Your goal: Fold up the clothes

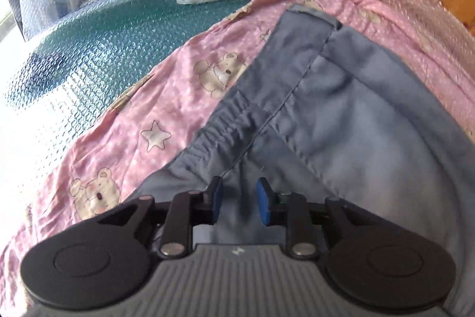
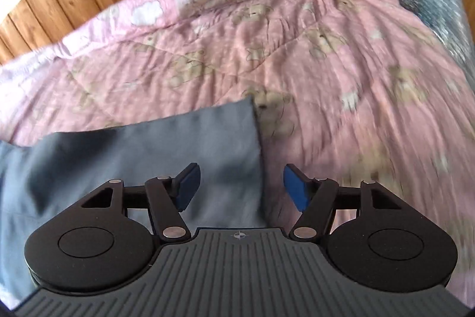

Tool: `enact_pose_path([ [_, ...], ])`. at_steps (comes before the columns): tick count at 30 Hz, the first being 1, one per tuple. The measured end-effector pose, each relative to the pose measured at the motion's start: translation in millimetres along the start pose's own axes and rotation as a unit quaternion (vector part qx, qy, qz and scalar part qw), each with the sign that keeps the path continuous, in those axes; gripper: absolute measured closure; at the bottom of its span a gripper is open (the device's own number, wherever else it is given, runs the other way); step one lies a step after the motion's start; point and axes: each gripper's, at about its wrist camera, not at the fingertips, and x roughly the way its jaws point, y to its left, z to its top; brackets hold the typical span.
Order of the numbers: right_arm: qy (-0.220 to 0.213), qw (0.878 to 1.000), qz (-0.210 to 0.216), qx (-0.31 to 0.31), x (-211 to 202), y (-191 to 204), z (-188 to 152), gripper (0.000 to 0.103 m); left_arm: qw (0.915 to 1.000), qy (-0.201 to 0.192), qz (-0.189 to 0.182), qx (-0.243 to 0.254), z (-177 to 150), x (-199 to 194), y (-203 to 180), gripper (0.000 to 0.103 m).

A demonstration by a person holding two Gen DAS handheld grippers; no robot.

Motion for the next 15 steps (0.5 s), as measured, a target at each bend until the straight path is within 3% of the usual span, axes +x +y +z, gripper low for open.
enact_pose_path([
  [3, -0.010, 1.000, 0.027, -0.005, 11.8, -7.6, 4.4, 0.032, 0.9999, 0.002, -0.013, 0.001, -11.1, -13.4, 7.0, 0.077],
  [5, -0.004, 0.998, 0.066, -0.003, 15.0, -8.0, 10.5, 0.053, 0.9998, -0.001, -0.018, -0.002, -16.6, -22.5, 11.7, 0.076],
  [8, 0.013, 0.996, 0.091, -0.005, 17.8, -8.2, 17.8, 0.064, 0.9995, 0.002, -0.022, -0.023, -22.2, -25.2, 15.2, 0.075],
  [12, 0.004, 0.998, 0.059, -0.026, 9.0, -2.4, 24.2, 0.091, 0.9978, 0.008, -0.030, -0.058, -28.5, -25.8, 18.8, 0.074],
  [15, -0.017, 0.998, 0.021, -0.054, -6.1, 7.7, 28.5, 0.094, 0.9950, -0.003, -0.050, -0.087, -27.9, -29.4, 18.2, 0.074],
])
